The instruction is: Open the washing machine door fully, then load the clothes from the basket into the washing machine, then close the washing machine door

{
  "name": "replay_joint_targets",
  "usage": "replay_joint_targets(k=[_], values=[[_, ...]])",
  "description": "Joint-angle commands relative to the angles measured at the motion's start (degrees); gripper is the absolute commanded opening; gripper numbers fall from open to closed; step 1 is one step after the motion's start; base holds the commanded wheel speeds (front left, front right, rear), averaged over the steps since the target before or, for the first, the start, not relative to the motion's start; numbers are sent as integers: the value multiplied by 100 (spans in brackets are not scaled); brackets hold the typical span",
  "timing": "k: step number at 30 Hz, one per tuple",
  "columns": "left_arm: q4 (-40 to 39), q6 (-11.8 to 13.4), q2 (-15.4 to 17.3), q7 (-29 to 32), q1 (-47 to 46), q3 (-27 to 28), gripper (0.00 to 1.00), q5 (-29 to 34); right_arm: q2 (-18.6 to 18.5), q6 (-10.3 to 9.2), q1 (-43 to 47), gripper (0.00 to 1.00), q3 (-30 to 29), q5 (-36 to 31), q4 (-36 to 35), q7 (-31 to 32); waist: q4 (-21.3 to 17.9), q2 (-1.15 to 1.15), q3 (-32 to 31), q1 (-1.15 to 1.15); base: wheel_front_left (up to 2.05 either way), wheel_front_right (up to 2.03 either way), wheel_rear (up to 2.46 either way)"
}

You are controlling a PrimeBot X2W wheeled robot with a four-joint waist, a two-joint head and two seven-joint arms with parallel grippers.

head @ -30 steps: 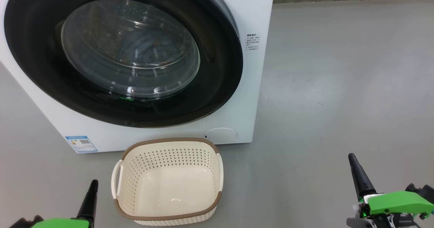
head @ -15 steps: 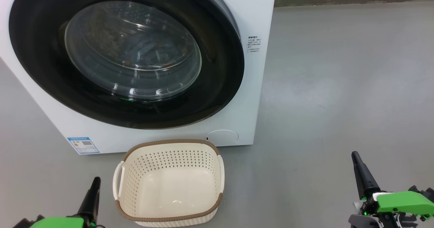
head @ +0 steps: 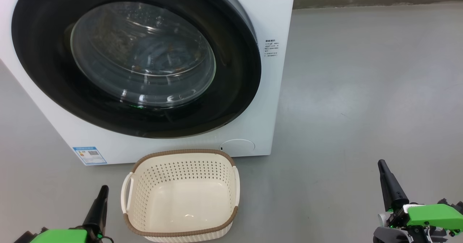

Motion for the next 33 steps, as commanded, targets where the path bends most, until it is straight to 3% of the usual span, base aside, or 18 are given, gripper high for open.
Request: replay_joint_targets(k=[1,33], values=[[-116,-16,72,35,-243,201,0,-50,-5,10,-41,0,127,59,-176,41,0,0,0,0,0,0,0],[-116,-16,70,37,-244,204,0,-48,-2,10,-42,0,123,55,-176,44,0,0,0,0,0,0,0]])
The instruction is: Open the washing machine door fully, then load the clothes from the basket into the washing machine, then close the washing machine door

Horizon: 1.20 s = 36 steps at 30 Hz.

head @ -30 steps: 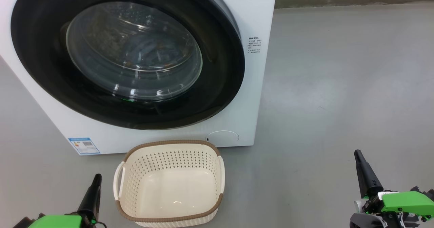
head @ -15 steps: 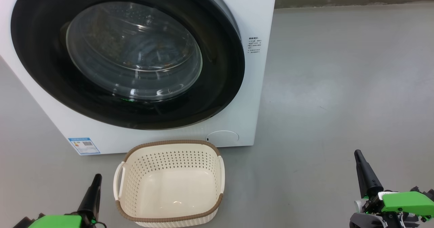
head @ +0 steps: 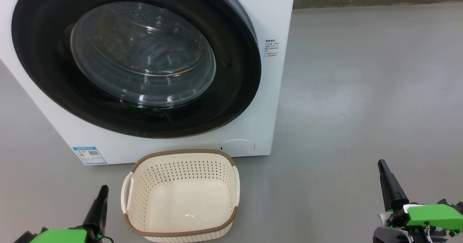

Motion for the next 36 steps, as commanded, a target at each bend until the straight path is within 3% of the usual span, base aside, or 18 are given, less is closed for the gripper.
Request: replay_joint_targets(k=[1,36], values=[[-116,-16,73,36,-242,202,0,-48,-9,10,-42,0,127,24,-175,45,0,0,0,0,0,0,0],[-117,-17,71,38,-242,204,0,-46,-6,10,-42,0,124,21,-175,47,0,0,0,0,0,0,0]])
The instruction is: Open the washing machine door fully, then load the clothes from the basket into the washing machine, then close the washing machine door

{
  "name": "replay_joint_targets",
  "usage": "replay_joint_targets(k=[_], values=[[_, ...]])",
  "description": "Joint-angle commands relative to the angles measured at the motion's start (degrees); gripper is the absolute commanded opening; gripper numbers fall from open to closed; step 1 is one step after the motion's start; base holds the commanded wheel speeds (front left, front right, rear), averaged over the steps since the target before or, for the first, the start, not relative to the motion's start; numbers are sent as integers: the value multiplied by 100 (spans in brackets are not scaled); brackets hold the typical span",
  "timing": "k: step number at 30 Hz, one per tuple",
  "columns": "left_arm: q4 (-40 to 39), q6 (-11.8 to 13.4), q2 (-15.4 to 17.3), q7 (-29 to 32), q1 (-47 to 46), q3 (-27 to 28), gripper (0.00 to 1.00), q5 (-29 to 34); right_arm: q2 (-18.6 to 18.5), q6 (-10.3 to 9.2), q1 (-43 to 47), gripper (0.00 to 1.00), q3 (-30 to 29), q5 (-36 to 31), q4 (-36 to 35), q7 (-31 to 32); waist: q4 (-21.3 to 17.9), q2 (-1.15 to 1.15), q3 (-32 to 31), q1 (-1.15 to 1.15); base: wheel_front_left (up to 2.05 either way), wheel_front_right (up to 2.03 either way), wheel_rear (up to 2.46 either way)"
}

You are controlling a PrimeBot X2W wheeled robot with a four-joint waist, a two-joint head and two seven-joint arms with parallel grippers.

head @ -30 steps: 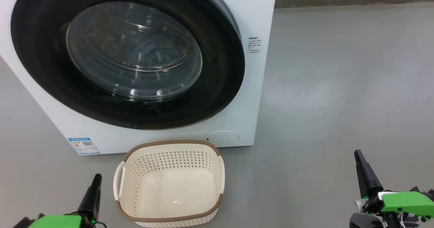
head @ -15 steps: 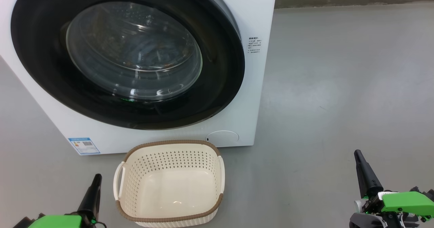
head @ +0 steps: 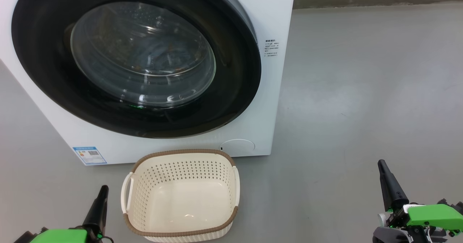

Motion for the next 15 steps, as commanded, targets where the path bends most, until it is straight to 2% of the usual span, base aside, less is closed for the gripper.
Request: replay_joint_targets(k=[1,15], values=[[-117,-17,71,38,-242,202,0,-46,-13,10,-42,0,126,21,-175,47,0,0,0,0,0,0,0],[-117,-17,71,38,-242,203,0,-46,-12,10,-42,0,125,20,-175,48,0,0,0,0,0,0,0]])
